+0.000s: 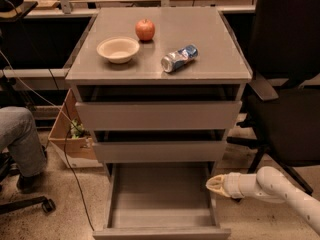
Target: Open bottom drawer
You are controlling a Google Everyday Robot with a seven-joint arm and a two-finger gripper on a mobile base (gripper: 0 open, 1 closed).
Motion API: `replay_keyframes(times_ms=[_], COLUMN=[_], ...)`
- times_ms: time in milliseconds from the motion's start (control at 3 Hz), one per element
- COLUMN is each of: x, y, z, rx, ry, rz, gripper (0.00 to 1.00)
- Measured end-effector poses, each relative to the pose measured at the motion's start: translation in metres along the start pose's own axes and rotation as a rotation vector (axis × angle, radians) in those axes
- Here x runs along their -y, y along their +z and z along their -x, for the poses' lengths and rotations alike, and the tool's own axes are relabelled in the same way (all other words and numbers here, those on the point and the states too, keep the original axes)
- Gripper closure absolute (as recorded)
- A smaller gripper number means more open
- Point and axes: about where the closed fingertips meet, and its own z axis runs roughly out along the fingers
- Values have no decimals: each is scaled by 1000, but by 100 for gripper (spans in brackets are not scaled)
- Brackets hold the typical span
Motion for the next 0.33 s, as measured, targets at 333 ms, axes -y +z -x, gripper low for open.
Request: replay_keyframes(times_ms=[333], x=[4], y=[-3], z=[3], rx=[-7], ry=[-10], rz=[-10], gripper=[85])
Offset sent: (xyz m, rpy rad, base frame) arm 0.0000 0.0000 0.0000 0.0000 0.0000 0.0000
